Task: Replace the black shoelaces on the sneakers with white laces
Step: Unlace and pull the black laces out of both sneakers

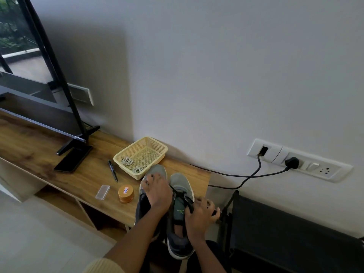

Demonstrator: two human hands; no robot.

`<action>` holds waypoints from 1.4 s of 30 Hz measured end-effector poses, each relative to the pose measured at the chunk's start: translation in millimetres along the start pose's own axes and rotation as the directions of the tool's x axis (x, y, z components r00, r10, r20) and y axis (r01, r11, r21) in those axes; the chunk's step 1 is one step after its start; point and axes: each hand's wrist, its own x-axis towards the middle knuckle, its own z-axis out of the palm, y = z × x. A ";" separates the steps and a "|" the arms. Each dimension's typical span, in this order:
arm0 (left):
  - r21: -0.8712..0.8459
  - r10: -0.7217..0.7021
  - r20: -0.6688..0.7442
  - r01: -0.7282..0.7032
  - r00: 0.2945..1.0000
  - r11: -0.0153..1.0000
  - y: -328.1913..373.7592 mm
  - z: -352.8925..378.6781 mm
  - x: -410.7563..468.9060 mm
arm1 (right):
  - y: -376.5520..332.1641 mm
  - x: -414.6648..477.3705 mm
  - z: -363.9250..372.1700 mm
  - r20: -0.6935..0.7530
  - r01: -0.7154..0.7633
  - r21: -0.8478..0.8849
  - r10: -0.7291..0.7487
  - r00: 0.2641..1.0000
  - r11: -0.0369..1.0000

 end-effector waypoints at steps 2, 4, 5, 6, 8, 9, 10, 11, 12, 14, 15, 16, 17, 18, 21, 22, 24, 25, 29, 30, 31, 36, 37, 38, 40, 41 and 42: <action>-0.052 0.013 0.036 -0.011 0.999 0.999 -8.0 2.9 4.5 | -0.4 -0.9 1.1 0.008 0.007 0.006 -0.007 1.000 1.000; -0.148 0.110 0.060 -0.101 0.992 0.984 -10.4 6.2 1.6 | -0.5 -1.0 0.1 0.007 0.006 0.021 -0.006 1.000 1.000; -0.197 0.175 0.050 -0.162 0.983 0.967 -8.8 5.4 -2.0 | -0.5 -1.1 -1.7 0.012 0.006 0.025 -0.006 1.000 1.000; -0.225 0.239 0.037 -0.225 0.970 0.948 -6.3 3.4 -6.0 | -0.9 -1.2 -3.8 0.025 0.009 0.023 -0.010 1.000 1.000; -0.190 0.346 0.036 -0.333 0.938 0.923 0.5 -0.6 -13.9 | -1.9 -1.6 -7.1 0.061 0.021 0.013 -0.022 0.998 1.000; -0.137 0.384 0.054 -0.374 0.922 0.917 3.1 -0.5 -17.2 | -2.6 -2.1 -8.4 0.080 0.021 0.009 -0.022 0.997 1.000; -0.079 0.406 0.087 -0.400 0.910 0.913 5.4 0.5 -19.9 | -3.8 -2.6 -9.9 0.097 0.018 0.007 -0.018 0.995 1.000; -0.021 0.414 0.126 -0.414 0.902 0.910 6.6 2.4 -22.0 | -4.9 -3.0 -10.9 0.107 0.014 0.006 -0.015 0.994 1.000; 0.026 0.411 0.157 -0.420 0.898 0.907 7.4 4.5 -23.6 | -5.4 -3.1 -11.4 0.110 0.012 0.006 -0.013 0.994 1.000; 0.057 0.393 0.174 -0.407 0.903 0.911 8.5 9.3 -25.7 | -4.4 -3.0 -10.1 0.087 0.018 -0.002 -0.018 0.996 1.000; 0.044 0.383 0.166 -0.395 0.909 0.918 9.1 10.6 -26.6 | -3.7 -2.8 -8.9 0.071 0.020 -0.008 -0.019 0.997 1.000; 0.023 0.372 0.152 -0.380 0.916 0.925 9.3 10.9 -27.3 | -3.0 -2.8 -7.6 0.057 0.018 -0.012 -0.018 0.998 1.000; 0.002 0.359 0.138 -0.363 0.923 0.932 9.3 11.2 -27.2 | -2.5 -2.6 -6.3 0.042 0.018 -0.019 -0.017 0.999 1.000; -0.017 0.339 0.127 -0.339 0.932 0.940 9.0 10.7 -26.6 | -2.5 -2.6 -4.8 0.028 0.017 -0.029 -0.017 0.999 0.999; -0.042 0.244 0.085 -0.241 0.966 0.970 5.8 6.7 -22.6 | -3.5 -2.5 -2.4 -0.010 0.005 -0.040 -0.006 1.000 0.999; -0.056 0.202 0.059 -0.198 0.978 0.979 4.1 5.9 -20.8 | -3.0 -2.2 -1.4 -0.030 0.005 -0.031 -0.006 1.000 0.999; -0.126 0.103 -0.008 -0.104 0.995 0.987 1.3 4.7 -17.1 | -1.3 -2.9 1.0 -0.061 0.016 -0.014 -0.017 0.998 1.000; -0.185 0.037 -0.040 -0.044 0.998 0.982 -0.3 4.2 -14.9 | -1.0 -3.5 1.4 -0.071 0.021 -0.010 -0.022 0.997 1.000; -0.464 -0.319 -0.033 0.268 0.947 0.844 -8.1 -3.7 -0.5 | 0.0 -3.5 1.5 -0.079 0.029 -0.028 -0.031 0.996 0.999; -0.499 -0.371 -0.001 0.321 0.929 0.805 -9.7 -5.6 1.6 | 0.0 -3.7 1.3 -0.071 0.029 -0.028 -0.031 0.997 0.999; -0.515 -0.397 0.026 0.352 0.918 0.782 -10.1 -6.0 1.6 | -0.2 -3.8 0.9 -0.056 0.026 -0.020 -0.027 0.998 0.999; -0.451 -0.086 -0.077 0.042 0.993 0.892 -3.2 -7.8 -18.9 | -2.3 -3.1 -4.4 0.045 0.001 0.021 -0.002 0.999 1.000; -0.348 0.068 -0.089 -0.095 0.994 0.933 -0.1 -6.5 -24.2 | -1.5 -3.4 -2.9 0.058 -0.005 0.027 0.004 0.998 1.000; -0.235 0.206 -0.062 -0.215 0.977 0.948 3.3 -4.3 -28.9 | -0.8 -4.3 -1.3 0.076 -0.017 0.037 0.014 0.997 0.999; -0.056 0.357 0.052 -0.354 0.933 0.934 8.8 2.6 -34.8 | -1.6 -6.8 -0.1 0.113 -0.043 0.058 0.036 0.993 0.997; -0.015 0.369 0.100 -0.369 0.924 0.929 10.6 6.8 -36.1 | -1.8 -7.0 -0.2 0.120 -0.042 0.062 0.035 0.992 0.997; 0.002 0.362 0.125 -0.365 0.924 0.931 11.9 9.3 -36.9 | -2.1 -6.4 -1.0 0.119 -0.034 0.064 0.026 0.993 0.997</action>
